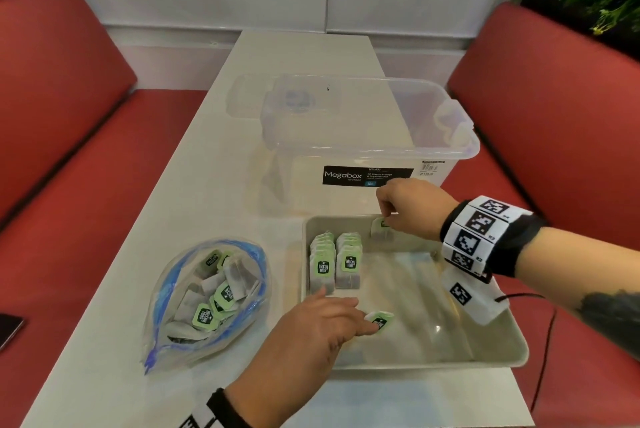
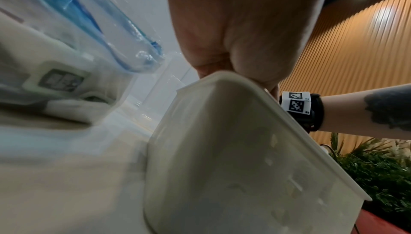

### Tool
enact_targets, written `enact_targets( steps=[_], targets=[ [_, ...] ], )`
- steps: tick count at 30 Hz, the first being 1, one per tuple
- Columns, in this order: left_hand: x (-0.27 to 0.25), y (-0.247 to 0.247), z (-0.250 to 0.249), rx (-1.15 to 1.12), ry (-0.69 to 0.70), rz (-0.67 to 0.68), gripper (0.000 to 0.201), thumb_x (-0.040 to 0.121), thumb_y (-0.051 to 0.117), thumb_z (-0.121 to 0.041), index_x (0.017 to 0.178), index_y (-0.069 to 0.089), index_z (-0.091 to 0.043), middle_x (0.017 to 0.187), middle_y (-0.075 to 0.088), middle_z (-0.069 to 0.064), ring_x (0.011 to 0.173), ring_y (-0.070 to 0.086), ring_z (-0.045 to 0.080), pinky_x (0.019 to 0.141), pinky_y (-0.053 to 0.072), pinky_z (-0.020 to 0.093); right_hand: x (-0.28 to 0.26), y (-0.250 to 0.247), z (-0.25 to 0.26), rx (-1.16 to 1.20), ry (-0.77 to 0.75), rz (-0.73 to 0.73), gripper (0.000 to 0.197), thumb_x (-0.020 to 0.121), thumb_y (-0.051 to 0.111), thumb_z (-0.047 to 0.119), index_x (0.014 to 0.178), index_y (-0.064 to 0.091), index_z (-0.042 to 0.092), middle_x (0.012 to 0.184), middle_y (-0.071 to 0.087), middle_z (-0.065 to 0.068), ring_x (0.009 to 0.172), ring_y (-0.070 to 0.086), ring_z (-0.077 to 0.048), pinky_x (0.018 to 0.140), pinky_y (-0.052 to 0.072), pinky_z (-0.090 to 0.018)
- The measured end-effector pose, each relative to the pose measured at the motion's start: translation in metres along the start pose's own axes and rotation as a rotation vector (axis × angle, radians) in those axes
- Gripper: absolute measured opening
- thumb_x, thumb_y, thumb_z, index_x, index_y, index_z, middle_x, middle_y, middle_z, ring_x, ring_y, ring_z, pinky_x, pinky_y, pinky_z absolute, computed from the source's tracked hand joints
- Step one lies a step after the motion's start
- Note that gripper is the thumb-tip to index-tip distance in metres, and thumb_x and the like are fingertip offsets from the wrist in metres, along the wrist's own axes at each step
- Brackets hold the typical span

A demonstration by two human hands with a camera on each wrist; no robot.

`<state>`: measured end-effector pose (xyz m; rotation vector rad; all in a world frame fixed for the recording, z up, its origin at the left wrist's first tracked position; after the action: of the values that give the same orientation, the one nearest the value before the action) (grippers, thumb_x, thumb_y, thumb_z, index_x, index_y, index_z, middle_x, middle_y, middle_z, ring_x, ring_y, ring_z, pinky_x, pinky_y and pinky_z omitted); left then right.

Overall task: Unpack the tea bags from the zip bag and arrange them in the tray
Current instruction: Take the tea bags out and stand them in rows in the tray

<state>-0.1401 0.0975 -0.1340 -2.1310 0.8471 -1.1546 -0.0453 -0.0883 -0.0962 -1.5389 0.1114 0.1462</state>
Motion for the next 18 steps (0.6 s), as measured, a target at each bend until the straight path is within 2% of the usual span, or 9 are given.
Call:
enact_targets(
  steps=[2,4,6,8,12,15,18],
  targets=[
    [-0.001,0.000,0.001,-0.011,-0.001,-0.008,0.029,0.084,0.047,-0.022,0.100,0.069,-0.032,0.098,0.070,-0.015,0.109,0.056,0.000,0.097,0.042,0.034,0.001,0.002,-0.001,-0.034,-0.015,-0.032,0.012,0.082,0.060,0.017,0.081,0.049,0.022,0.091,0.046,0.006,0.082,0.048,-0.016,0.064,0.037,-0.027],
    [-0.002,0.001,0.002,-0.017,0.000,-0.020,0.029,0.084,0.048,-0.020,0.103,0.065,-0.034,0.098,0.070,-0.015,0.109,0.056,0.000,0.095,0.042,0.038,0.002,0.005,0.000,-0.061,-0.035,-0.052,0.014,0.083,0.059,0.019,0.095,0.051,0.020,0.100,0.051,0.003,0.093,0.051,-0.019,0.068,0.038,-0.028],
    [-0.002,0.001,0.003,-0.001,0.008,-0.027,0.031,0.082,0.048,-0.018,0.103,0.063,-0.035,0.098,0.070,-0.015,0.108,0.056,0.000,0.095,0.043,0.038,0.005,0.013,-0.001,-0.084,-0.039,-0.036,0.027,0.086,0.056,0.020,0.112,0.049,0.019,0.109,0.055,0.002,0.102,0.052,-0.021,0.070,0.035,-0.027],
    [-0.003,0.003,0.003,0.018,0.022,-0.019,0.031,0.081,0.048,-0.018,0.101,0.065,-0.035,0.096,0.070,-0.016,0.108,0.056,0.000,0.096,0.042,0.038,0.007,0.021,-0.001,-0.093,-0.030,-0.003,0.031,0.088,0.053,0.022,0.119,0.047,0.020,0.114,0.058,0.001,0.105,0.054,-0.022,0.073,0.036,-0.029],
    [-0.005,0.009,0.008,0.041,0.018,0.051,0.032,0.082,0.048,-0.020,0.106,0.060,-0.038,0.099,0.069,-0.018,0.110,0.055,-0.003,0.103,0.034,0.028,0.011,0.033,0.001,-0.155,-0.037,0.047,0.023,0.089,0.051,0.026,0.112,0.051,0.019,0.108,0.061,-0.002,0.100,0.057,-0.025,0.073,0.040,-0.031],
    [-0.007,0.011,0.011,0.035,-0.004,0.097,0.037,0.080,0.048,-0.019,0.109,0.054,-0.040,0.101,0.068,-0.019,0.110,0.055,-0.003,0.105,0.030,0.028,0.014,0.033,0.003,-0.159,-0.042,0.033,0.021,0.089,0.052,0.028,0.108,0.053,0.019,0.105,0.061,-0.002,0.098,0.058,-0.025,0.068,0.037,-0.029],
    [-0.008,0.010,0.011,0.009,-0.025,0.097,0.036,0.081,0.048,-0.019,0.109,0.054,-0.040,0.100,0.068,-0.019,0.110,0.056,-0.004,0.105,0.030,0.029,0.016,0.036,0.003,-0.143,-0.028,0.028,0.024,0.089,0.053,0.030,0.111,0.053,0.019,0.107,0.060,-0.002,0.099,0.057,-0.025,0.068,0.036,-0.028]
  ],
)
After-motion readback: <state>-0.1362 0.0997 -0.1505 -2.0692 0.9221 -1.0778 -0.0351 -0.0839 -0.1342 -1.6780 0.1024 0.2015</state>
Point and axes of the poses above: each hand's wrist, its own x-axis towards the middle knuckle, its own y-axis out of the palm, z = x × y, the point moved 7 cm from there along x, towards the middle knuckle
